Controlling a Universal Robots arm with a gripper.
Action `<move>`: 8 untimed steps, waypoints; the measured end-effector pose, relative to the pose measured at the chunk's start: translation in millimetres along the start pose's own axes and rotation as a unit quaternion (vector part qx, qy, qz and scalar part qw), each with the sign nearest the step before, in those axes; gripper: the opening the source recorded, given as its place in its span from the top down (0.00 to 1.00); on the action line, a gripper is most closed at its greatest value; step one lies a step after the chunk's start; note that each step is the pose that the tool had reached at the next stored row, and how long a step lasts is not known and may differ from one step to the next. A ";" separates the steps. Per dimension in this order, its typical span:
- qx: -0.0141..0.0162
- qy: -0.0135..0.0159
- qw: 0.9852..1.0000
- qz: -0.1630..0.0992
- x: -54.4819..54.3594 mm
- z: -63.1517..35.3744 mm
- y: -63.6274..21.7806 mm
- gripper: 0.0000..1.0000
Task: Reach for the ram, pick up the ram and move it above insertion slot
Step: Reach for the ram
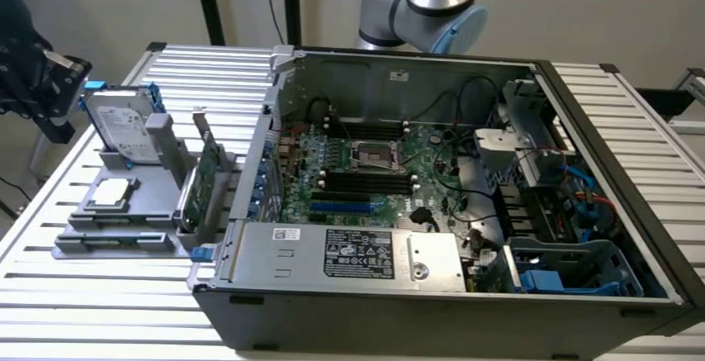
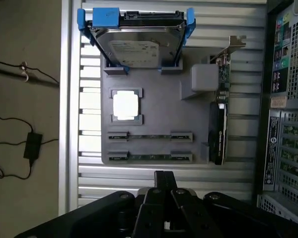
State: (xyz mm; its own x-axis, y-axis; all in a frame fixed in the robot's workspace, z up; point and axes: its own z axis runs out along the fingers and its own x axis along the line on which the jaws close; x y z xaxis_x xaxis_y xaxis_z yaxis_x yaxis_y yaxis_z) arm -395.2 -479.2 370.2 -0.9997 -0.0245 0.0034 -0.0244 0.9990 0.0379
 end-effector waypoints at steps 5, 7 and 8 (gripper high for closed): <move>0.000 0.000 1.000 0.000 0.0 0.3 -1.2 0.89; 0.000 0.000 1.000 -0.005 0.1 0.4 -1.3 0.89; 0.000 0.001 1.000 -0.013 0.2 0.4 -1.3 0.89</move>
State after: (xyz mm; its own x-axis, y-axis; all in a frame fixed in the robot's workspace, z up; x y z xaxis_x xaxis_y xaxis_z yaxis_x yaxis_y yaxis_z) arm -395.4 -480.5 369.8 -0.9987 -0.0515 0.0035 -0.0513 0.9980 0.0378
